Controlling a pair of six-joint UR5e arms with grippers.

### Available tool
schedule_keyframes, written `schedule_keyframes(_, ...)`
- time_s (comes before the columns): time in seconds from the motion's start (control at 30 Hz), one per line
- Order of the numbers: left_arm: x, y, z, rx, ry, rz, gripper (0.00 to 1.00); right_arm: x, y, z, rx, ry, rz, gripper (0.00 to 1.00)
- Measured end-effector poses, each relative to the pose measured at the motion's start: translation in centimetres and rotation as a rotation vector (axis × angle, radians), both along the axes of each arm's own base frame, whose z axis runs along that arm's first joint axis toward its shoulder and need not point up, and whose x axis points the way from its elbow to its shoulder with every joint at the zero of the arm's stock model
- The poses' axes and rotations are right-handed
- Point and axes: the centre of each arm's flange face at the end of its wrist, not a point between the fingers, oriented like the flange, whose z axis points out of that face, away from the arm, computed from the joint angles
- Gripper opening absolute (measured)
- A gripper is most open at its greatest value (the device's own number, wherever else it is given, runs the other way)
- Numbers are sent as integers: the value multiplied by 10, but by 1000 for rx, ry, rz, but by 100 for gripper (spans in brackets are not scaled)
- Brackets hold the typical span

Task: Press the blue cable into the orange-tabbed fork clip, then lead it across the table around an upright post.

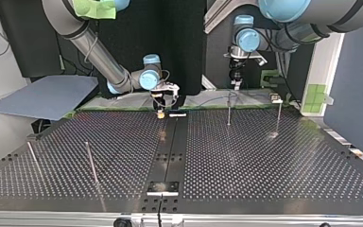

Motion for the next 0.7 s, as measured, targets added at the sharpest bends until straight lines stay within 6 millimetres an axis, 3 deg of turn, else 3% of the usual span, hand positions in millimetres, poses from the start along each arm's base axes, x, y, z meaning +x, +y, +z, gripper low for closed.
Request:
schedule_keyframes(0.47,-11,-24,0,24,7,-81,100,0,0,0,-3,-3,0,0)
schedule_keyframes(0.7,-6,-42,4,-5,1,-80,100,1,0,0,-3,-4,0,0)
